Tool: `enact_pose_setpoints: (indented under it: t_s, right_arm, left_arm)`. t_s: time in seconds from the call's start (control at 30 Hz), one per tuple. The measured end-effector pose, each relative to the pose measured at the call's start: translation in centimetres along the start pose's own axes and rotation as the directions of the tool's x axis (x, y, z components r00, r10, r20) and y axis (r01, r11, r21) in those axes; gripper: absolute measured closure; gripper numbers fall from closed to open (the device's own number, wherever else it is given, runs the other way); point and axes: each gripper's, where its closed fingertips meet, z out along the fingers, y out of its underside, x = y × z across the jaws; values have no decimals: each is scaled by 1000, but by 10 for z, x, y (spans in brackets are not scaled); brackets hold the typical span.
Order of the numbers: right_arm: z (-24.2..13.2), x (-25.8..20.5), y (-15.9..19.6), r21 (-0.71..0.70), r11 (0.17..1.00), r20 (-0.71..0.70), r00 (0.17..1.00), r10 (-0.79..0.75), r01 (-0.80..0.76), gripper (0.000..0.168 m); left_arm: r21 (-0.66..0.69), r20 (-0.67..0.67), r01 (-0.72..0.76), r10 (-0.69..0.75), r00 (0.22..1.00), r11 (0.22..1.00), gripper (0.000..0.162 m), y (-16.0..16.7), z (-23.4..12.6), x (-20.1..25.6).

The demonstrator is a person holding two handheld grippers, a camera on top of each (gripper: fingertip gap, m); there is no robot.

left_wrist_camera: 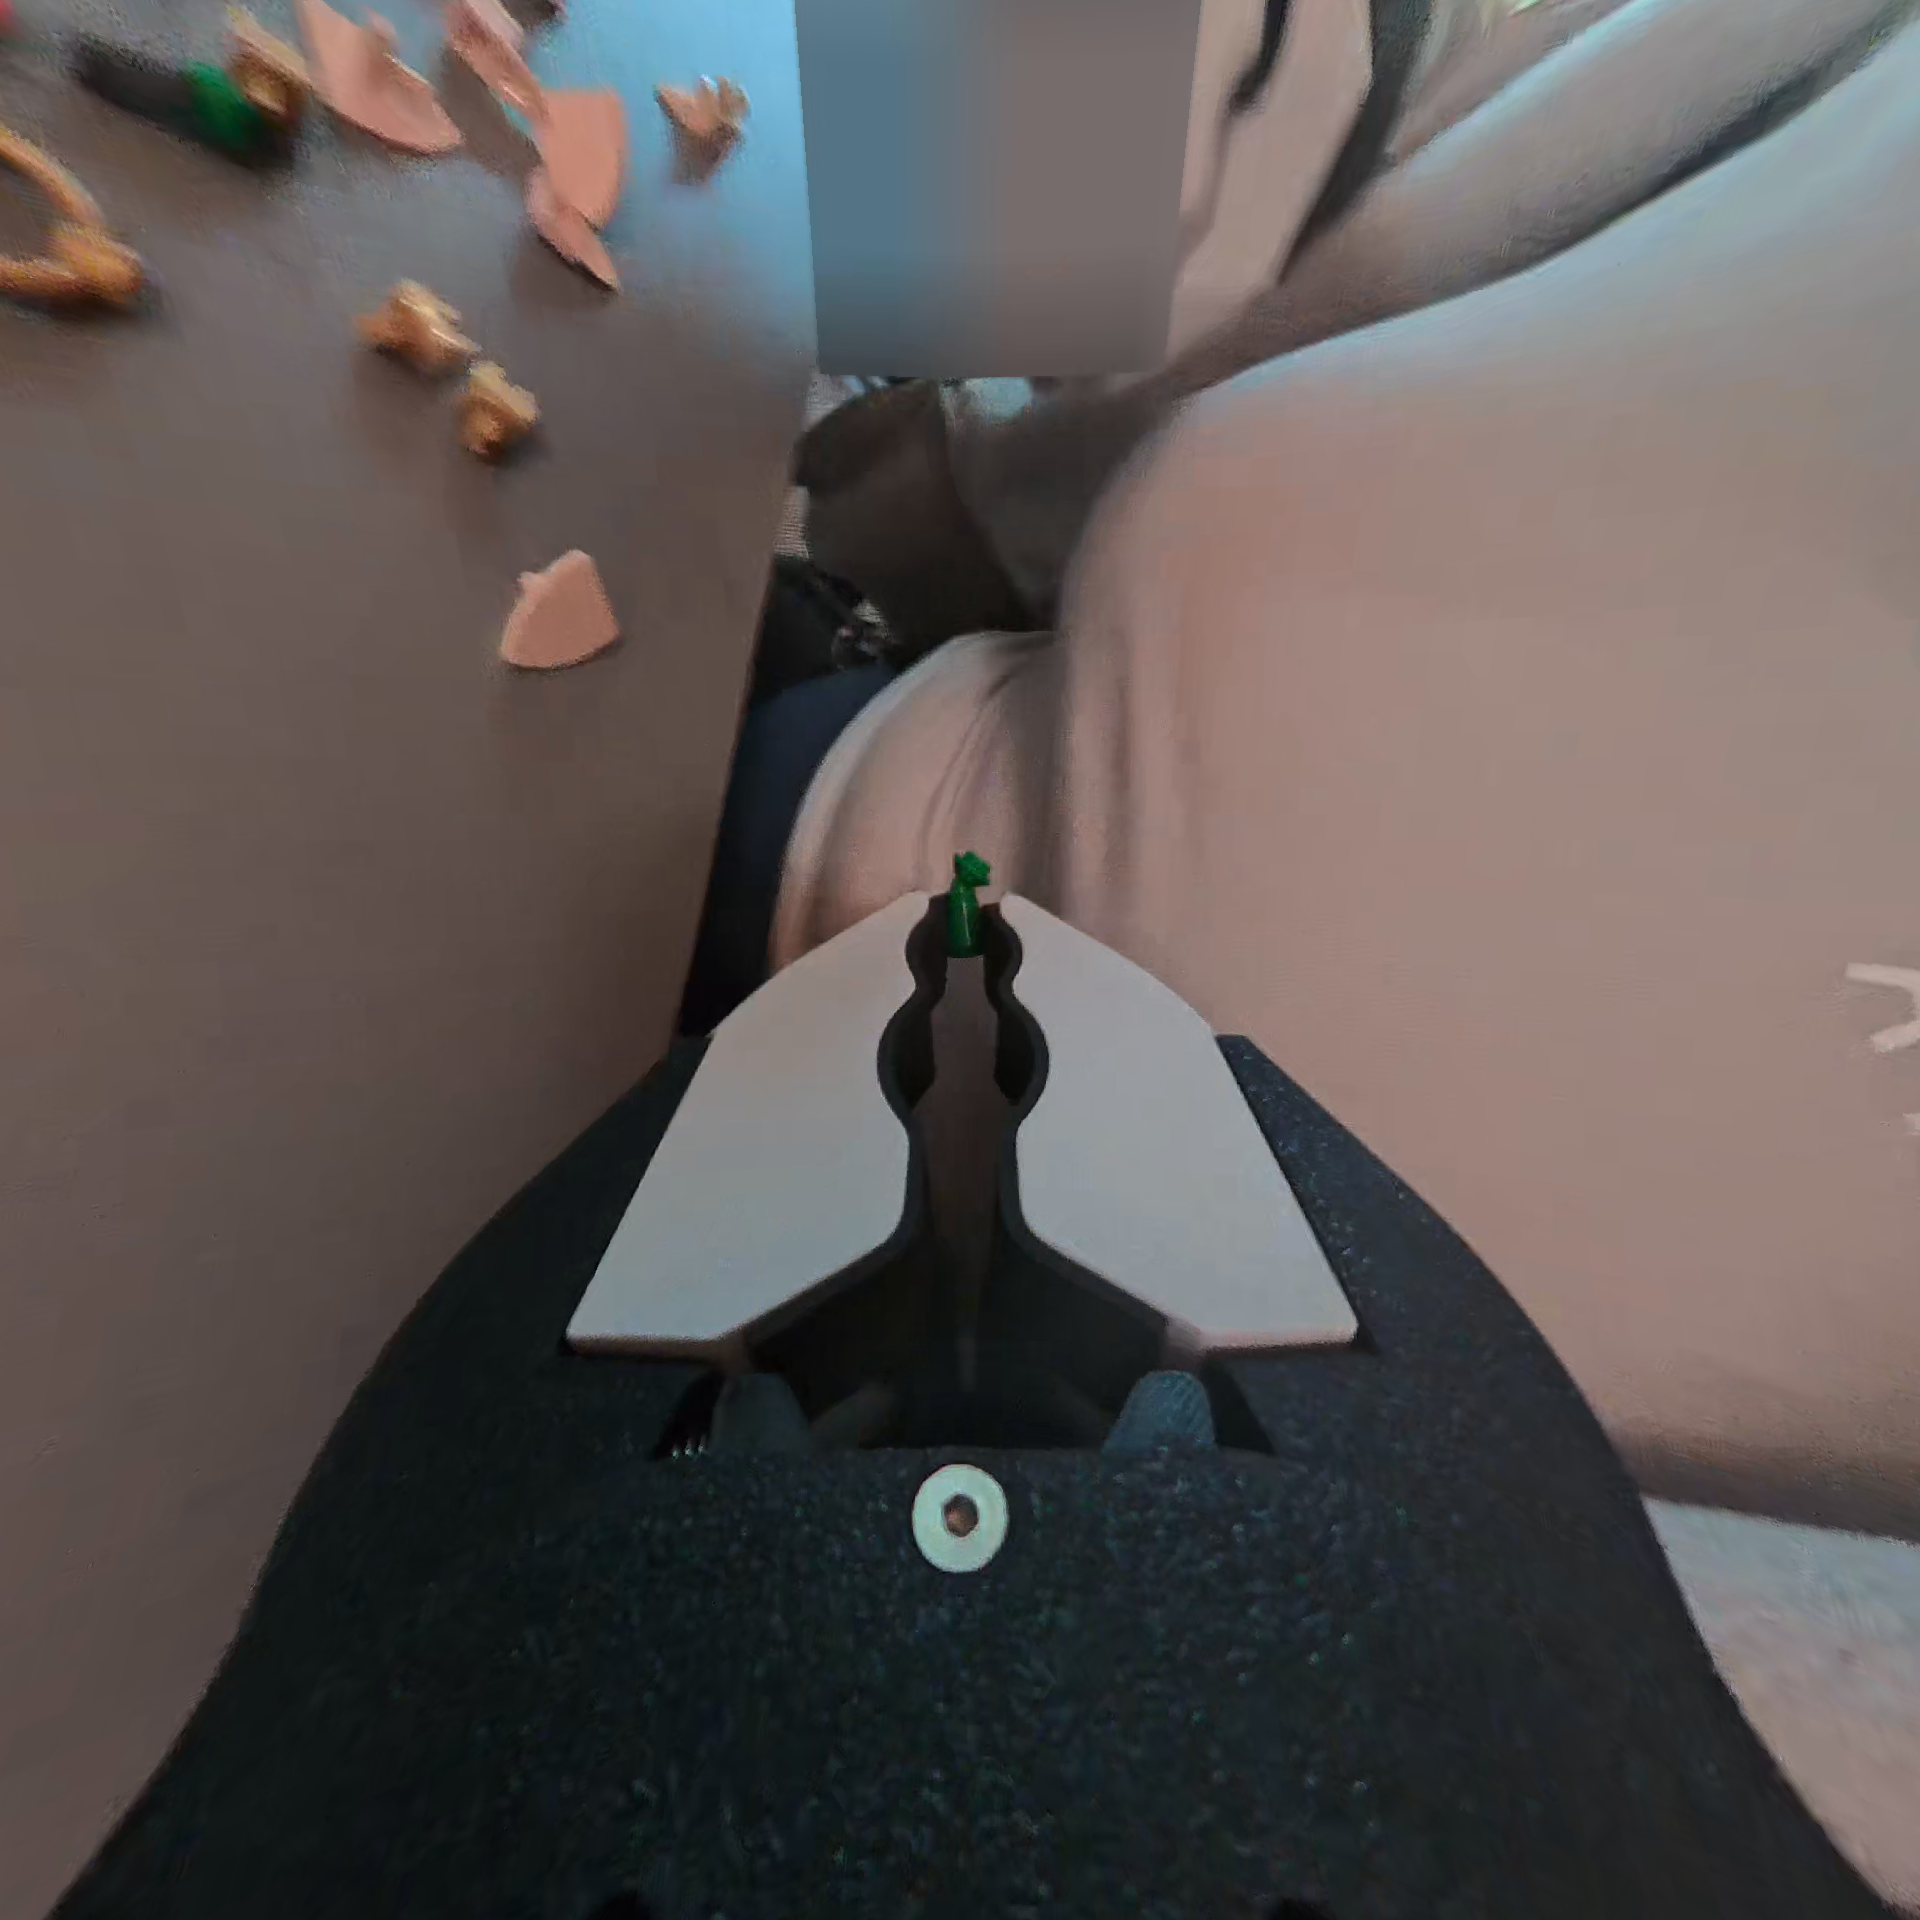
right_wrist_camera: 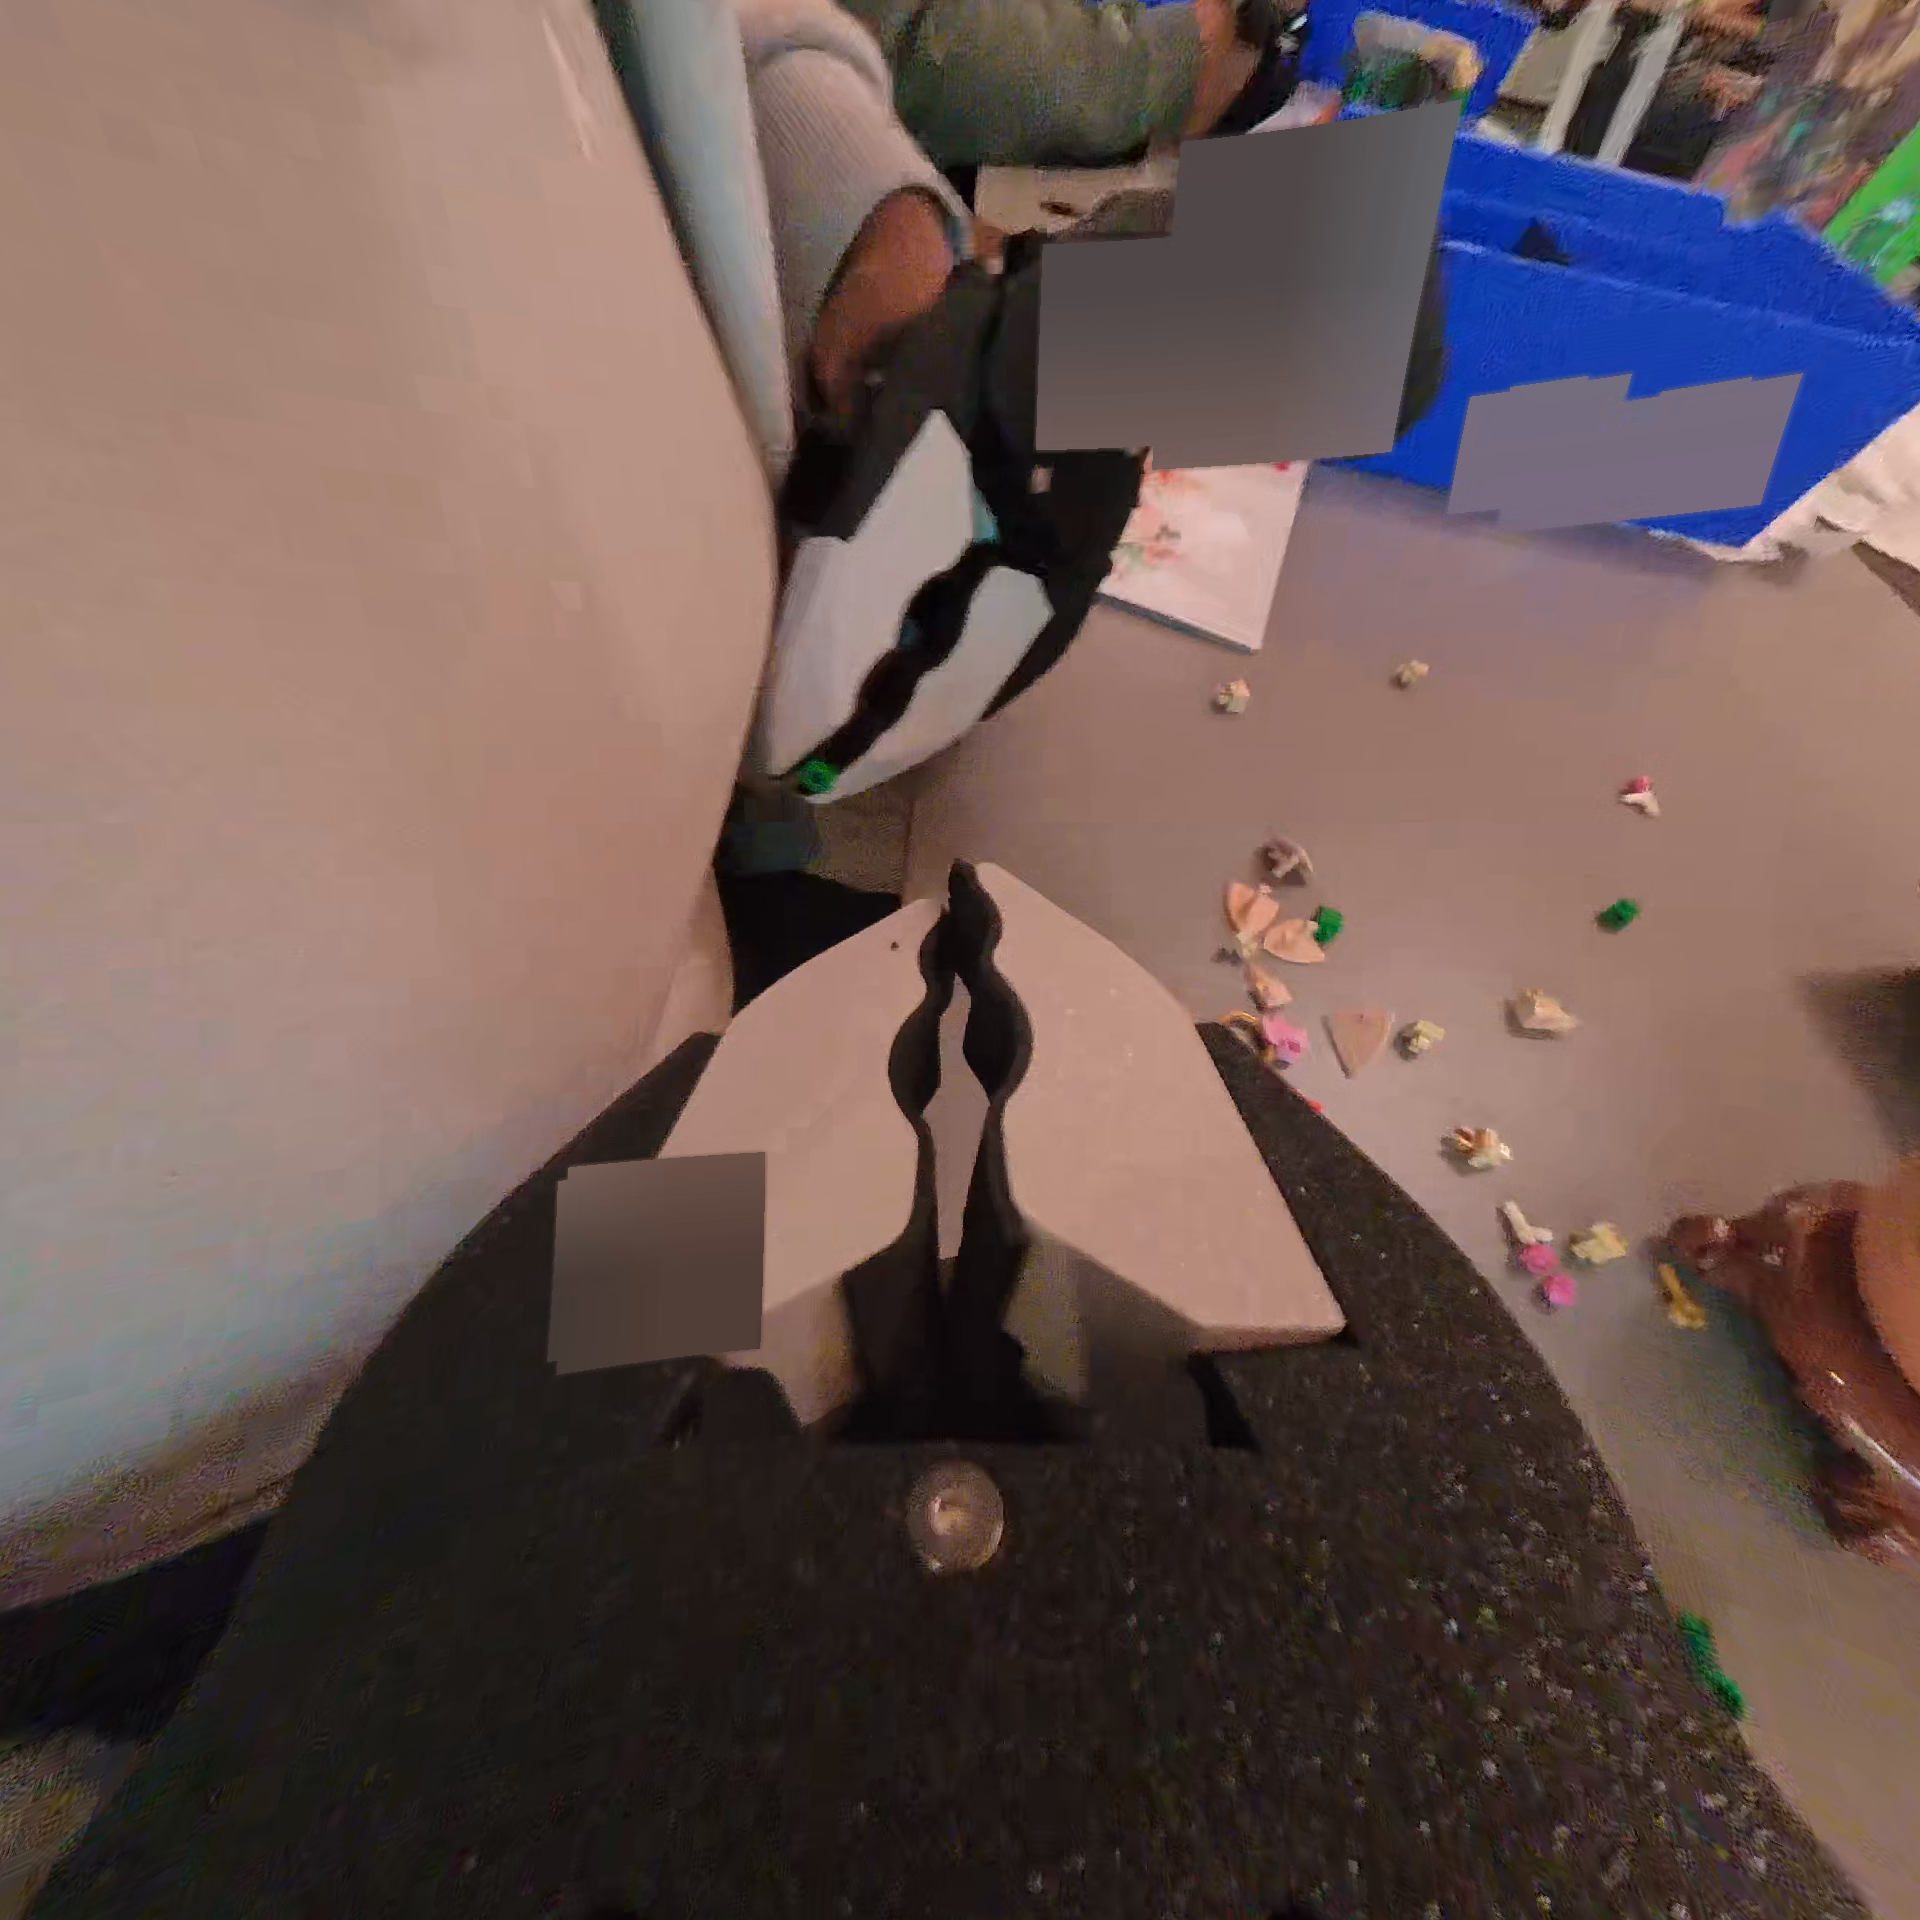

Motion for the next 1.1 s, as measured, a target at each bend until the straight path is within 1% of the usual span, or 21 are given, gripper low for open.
enact_pose_setpoints:
  t_s: [0.03,0.1,0.2,0.23,0.3,0.43,0.5,0.6,0.67,0.7,0.73,0.8,0.83,0.87,0.9,0.93,0.97,1.0,1.03,1.07,1.1]
  right_arm:
    - [8,-10,1,-30,1000,67,998,-5,7,168]
    - [21,-17,0,-21,999,134,990,-37,40,168]
    - [37,-29,2,-39,999,255,967,-21,32,151]
    - [41,-32,4,-50,997,273,961,-37,52,150]
    - [44,-35,2,-24,997,283,957,-67,77,155]
    - [44,-32,-1,3,998,275,960,-60,62,160]
    - [45,-34,1,-5,998,265,962,-64,68,157]
    - [44,-34,-1,10,992,223,966,-128,129,162]
    - [44,-41,0,-12,990,246,960,-135,143,162]
    - [43,-42,-1,-8,990,226,965,-137,142,163]
    - [41,-41,-4,18,994,211,971,-110,108,164]
    - [33,-45,-11,75,997,264,964,-16,-4,168]
    - [27,-47,-14,111,993,283,959,-5,-28,168]
    - [18,-45,-17,126,988,294,954,51,-91,168]
    - [10,-36,-19,147,978,264,959,105,-148,168]
    - [3,-23,-15,148,974,193,971,142,-172,168]
    - [0,-11,-7,134,974,119,979,166,-181,168]
    - [-1,-3,-4,143,961,81,971,226,-235,168]
    - [-1,6,-8,202,918,72,940,334,-342,168]
    - [-1,19,-16,297,832,82,881,467,-468,165]
    - [-3,30,-25,407,712,133,808,574,-573,152]
  left_arm:
    - [-4,19,-21,21,1000,1000,156,-2,-2,-4]
    - [4,-44,-17,17,999,1000,156,-10,2,4]
    - [-7,-94,-16,15,996,1000,156,-14,11,9]
    - [-3,-111,-8,7,994,1000,156,-16,12,11]
    - [10,-123,2,-1,992,1000,156,-19,10,14]
    - [23,-133,1,2,991,1000,156,-22,9,16]
    - [32,-142,30,-25,990,999,156,-22,10,15]
    - [58,-211,113,-98,973,992,156,-23,11,18]
    - [44,-224,112,-99,970,993,156,-19,15,19]
    - [51,-226,110,-96,969,993,156,-19,15,20]
    - [66,-246,117,-97,964,991,156,-21,14,22]
    - [58,-279,95,-75,957,994,156,-21,13,31]
    - [9,-203,35,-32,979,999,156,-11,14,23]
    - [-23,-96,-1,-1,995,1000,155,0,11,7]
    - [15,-86,41,-39,996,999,156,0,3,1]
    - [99,-123,85,-73,990,991,156,-7,-6,2]
    - [195,-111,59,-38,993,979,156,-17,-15,1]
    - [282,-44,-21,35,998,959,156,-27,-22,-3]
    - [347,56,-127,114,992,929,156,-38,-28,-8]
    - [402,178,-247,189,966,882,156,-50,-33,-14]
    - [459,308,-375,252,917,805,156,-64,-40,-17]
